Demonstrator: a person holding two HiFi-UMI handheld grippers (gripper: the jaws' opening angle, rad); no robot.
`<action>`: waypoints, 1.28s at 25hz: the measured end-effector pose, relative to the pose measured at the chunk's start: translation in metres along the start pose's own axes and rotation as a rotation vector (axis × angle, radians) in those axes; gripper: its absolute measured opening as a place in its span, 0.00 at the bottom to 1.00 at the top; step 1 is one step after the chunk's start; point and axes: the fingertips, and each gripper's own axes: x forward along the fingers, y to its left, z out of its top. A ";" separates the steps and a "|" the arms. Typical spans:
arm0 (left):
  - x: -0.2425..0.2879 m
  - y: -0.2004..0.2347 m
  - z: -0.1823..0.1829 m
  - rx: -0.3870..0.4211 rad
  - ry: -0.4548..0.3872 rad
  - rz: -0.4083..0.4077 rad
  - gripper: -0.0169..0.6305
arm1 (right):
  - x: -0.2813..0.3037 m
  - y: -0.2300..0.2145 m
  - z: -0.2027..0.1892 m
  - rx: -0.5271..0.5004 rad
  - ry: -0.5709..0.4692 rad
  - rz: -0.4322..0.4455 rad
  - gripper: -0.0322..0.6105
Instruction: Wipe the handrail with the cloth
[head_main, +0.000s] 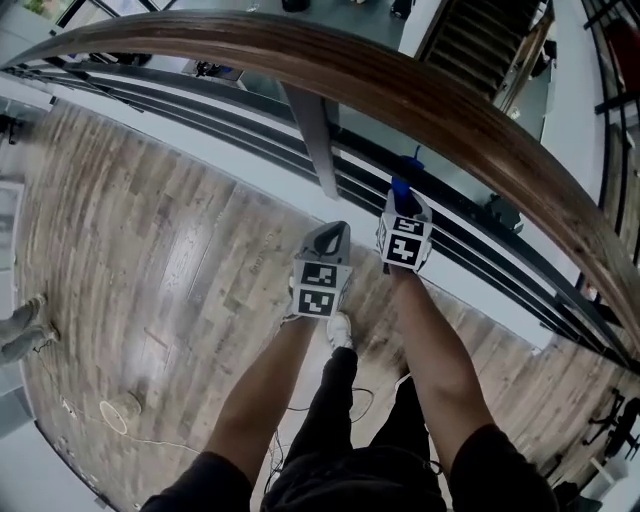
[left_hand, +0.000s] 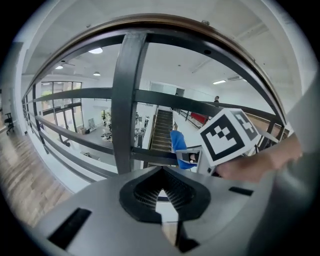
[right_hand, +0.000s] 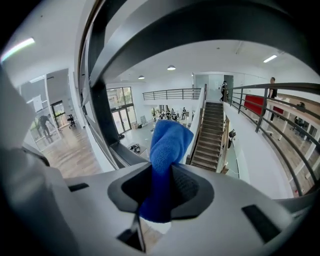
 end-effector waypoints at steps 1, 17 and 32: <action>0.001 -0.007 0.001 0.002 0.002 -0.003 0.03 | -0.005 -0.008 -0.003 0.006 0.002 -0.006 0.22; 0.044 -0.211 -0.003 0.073 0.067 -0.184 0.03 | -0.107 -0.207 -0.081 0.109 0.062 -0.147 0.22; 0.078 -0.418 -0.011 0.185 0.106 -0.335 0.03 | -0.207 -0.392 -0.150 0.196 0.065 -0.267 0.22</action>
